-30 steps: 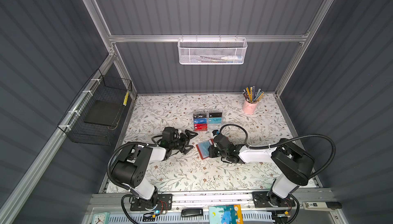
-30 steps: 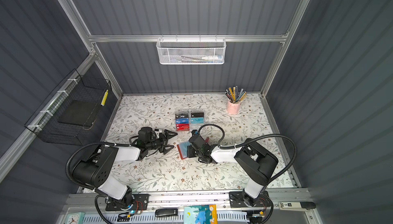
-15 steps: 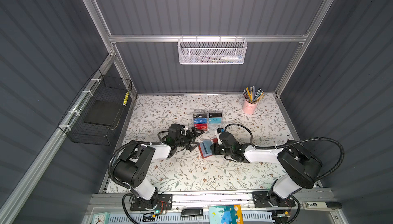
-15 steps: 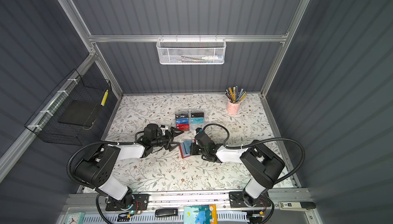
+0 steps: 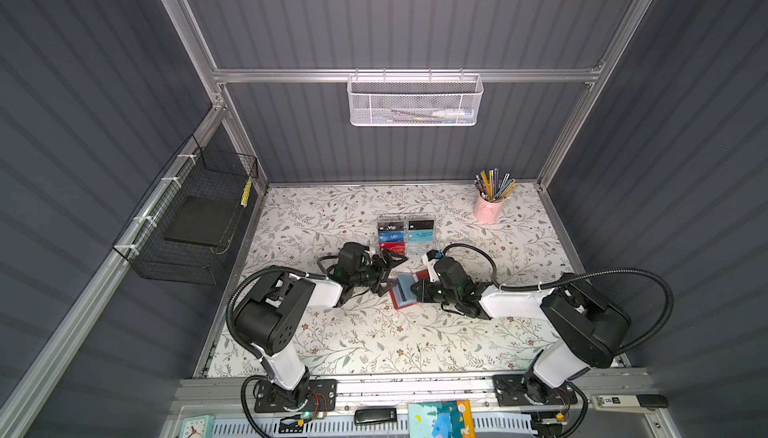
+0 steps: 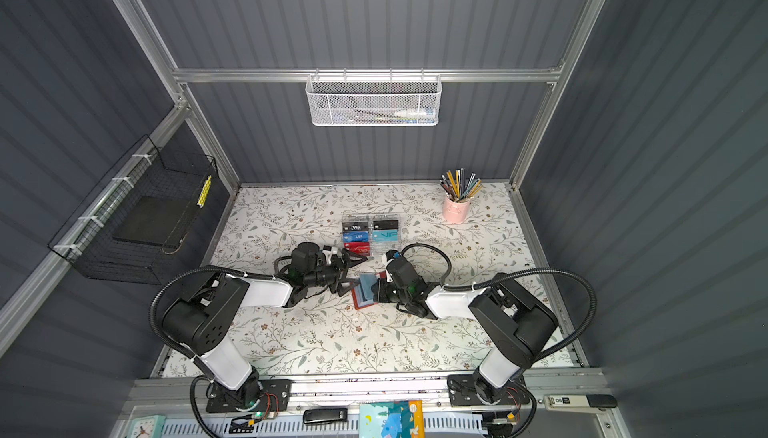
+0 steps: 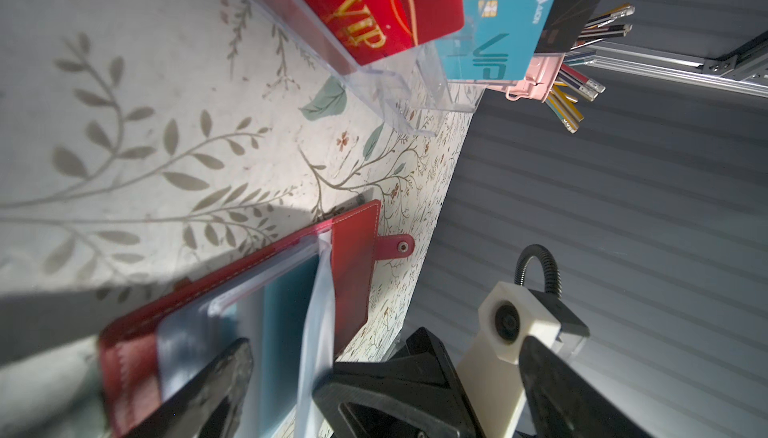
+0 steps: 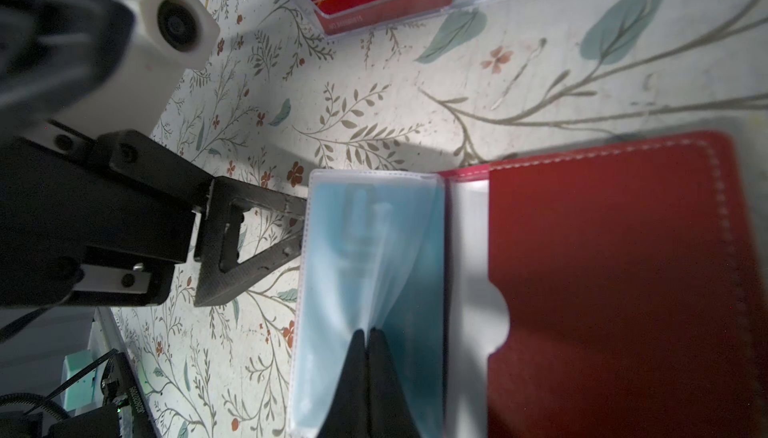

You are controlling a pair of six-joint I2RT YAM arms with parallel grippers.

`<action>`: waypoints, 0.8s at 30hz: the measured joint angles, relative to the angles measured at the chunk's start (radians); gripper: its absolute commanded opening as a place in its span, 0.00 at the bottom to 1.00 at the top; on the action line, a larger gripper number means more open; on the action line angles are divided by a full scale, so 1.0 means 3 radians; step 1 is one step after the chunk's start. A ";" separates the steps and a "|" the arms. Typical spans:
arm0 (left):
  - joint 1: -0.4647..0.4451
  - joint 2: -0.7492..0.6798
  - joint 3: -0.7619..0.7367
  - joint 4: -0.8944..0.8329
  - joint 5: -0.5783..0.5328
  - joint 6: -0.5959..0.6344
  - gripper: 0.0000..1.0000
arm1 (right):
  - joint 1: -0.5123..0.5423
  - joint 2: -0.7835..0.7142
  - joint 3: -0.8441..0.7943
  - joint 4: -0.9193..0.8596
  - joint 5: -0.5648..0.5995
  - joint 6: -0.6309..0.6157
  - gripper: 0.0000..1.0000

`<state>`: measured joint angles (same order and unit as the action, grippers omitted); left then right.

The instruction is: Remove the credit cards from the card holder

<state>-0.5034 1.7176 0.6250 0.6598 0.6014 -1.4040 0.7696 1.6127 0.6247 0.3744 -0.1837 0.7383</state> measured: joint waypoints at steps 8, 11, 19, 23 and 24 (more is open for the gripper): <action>-0.0033 0.0067 0.0019 0.0120 -0.0024 -0.0061 1.00 | -0.0011 0.0005 -0.0024 0.0081 -0.0070 0.0024 0.00; -0.0050 0.0094 0.0057 0.0128 -0.0036 -0.0072 1.00 | -0.0011 0.0033 -0.0025 0.0111 -0.0098 0.0045 0.00; -0.0139 0.0150 0.0127 0.0173 -0.0064 -0.0111 1.00 | -0.0011 0.0116 -0.0025 0.0161 -0.0140 0.0069 0.00; -0.0139 0.0153 0.0127 0.0177 -0.0080 -0.0113 1.00 | -0.0011 0.0117 -0.0025 0.0173 -0.0140 0.0070 0.09; -0.0140 0.0153 0.0127 0.0178 -0.0084 -0.0116 1.00 | -0.0011 0.0117 -0.0025 0.0173 -0.0140 0.0069 0.12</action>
<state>-0.5453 1.7634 0.6632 0.7132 0.5762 -1.4387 0.7662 1.6478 0.6170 0.4263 -0.2256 0.7589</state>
